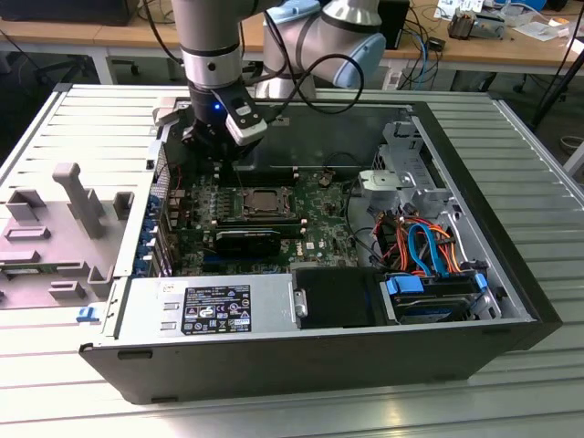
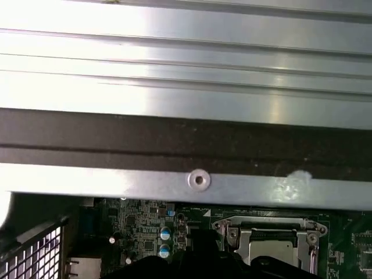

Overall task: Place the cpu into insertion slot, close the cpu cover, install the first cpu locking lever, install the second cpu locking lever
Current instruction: 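Install the first cpu locking lever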

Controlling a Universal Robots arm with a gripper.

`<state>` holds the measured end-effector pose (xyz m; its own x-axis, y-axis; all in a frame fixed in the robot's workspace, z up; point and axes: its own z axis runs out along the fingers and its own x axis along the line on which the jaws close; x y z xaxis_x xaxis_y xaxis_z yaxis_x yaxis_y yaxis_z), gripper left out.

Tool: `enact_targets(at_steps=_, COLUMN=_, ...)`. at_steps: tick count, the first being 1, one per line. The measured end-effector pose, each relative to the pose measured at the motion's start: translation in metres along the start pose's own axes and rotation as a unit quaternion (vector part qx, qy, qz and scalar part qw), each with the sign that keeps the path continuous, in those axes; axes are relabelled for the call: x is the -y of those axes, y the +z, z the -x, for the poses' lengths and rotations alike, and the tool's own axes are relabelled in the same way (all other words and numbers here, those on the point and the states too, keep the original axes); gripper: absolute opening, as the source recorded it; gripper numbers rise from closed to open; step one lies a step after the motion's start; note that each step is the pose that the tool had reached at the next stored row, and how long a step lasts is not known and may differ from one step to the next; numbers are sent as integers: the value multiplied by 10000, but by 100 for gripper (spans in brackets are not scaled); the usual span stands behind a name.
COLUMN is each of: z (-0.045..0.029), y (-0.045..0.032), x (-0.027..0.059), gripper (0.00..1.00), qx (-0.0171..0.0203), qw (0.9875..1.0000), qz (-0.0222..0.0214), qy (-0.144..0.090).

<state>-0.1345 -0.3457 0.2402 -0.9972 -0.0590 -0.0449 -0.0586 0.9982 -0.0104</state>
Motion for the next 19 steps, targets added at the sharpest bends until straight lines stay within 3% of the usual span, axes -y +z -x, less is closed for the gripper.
enact_targets(at_steps=4, z=57, y=-1, x=0, gripper=11, qx=-8, qw=10000, qz=0, qy=-7)
enact_targets(at_steps=8, z=110, y=-90, x=3, gripper=11, qx=-15, qw=10000, qz=1, qy=-6)
enact_targets(at_steps=9, z=134, y=-97, x=4, gripper=11, qx=-25, qw=10000, qz=2, qy=-6)
enact_targets(at_steps=13, z=259, y=-94, x=10, gripper=11, qx=-152, qw=9999, qz=10, qy=-17)
enact_targets(at_steps=19, z=270, y=-93, x=11, gripper=11, qx=-168, qw=9999, qz=10, qy=-18)
